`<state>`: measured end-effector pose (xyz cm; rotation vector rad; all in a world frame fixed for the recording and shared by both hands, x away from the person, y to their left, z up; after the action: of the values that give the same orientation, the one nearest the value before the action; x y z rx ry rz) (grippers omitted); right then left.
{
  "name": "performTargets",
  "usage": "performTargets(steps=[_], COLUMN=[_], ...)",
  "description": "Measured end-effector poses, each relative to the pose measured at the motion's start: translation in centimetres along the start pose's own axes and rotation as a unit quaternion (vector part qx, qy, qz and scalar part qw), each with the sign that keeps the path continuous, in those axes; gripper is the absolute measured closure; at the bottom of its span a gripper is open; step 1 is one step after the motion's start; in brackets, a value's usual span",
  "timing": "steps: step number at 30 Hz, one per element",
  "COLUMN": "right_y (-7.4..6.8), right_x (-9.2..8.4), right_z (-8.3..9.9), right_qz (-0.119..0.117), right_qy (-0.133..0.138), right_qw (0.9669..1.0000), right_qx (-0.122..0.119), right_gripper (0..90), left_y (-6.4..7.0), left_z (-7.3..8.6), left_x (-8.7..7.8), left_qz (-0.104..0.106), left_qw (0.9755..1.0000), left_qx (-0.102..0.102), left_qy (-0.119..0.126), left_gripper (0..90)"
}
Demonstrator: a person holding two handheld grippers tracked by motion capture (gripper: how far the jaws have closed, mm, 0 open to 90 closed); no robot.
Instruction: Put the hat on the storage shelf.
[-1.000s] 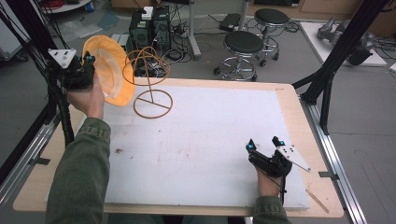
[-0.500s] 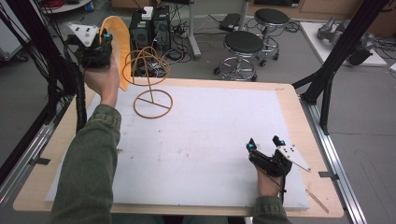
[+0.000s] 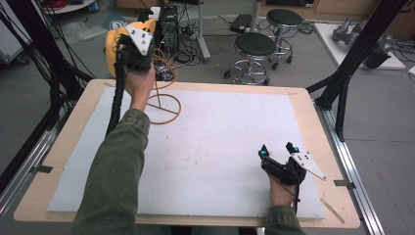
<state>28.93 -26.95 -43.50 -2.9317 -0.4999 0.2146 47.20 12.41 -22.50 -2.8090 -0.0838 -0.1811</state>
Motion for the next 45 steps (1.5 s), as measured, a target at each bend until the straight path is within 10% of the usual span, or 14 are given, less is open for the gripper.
performTargets(steps=[12, 22, 45], right_y=[0.2, 0.2, 0.2], right_x=[0.0, 0.1, 0.0], right_z=[0.0, 0.0, -0.1], right_qz=[-0.001, -0.002, -0.002], right_qy=[0.004, 0.004, 0.004], right_qw=[1.0, 1.0, 1.0], right_qx=[-0.002, -0.001, -0.001], right_gripper=[5.8, 5.8, 5.8], left_y=[5.2, 7.5, 8.4], left_z=[1.6, 3.2, 5.1], left_x=[1.2, 1.2, 0.6], left_qz=[0.057, 0.125, 0.174], left_qw=[0.9936, 0.9765, 0.9645], left_qx=[0.089, 0.162, 0.165], left_qy=[-0.039, -0.066, -0.11], left_gripper=[87.0, 86.8, 85.5])
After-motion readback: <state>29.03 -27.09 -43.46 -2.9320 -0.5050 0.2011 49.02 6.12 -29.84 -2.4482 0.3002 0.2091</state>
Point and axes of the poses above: each handheld gripper's, and its own axes: x roughly forward along the jaws, z roughly out of its underside, y roughly to its right, the point moved 2 cm from there along x, roughly forward along the jaws, and after that the axes turned 7 degrees about -z, right-handed, at the moved point
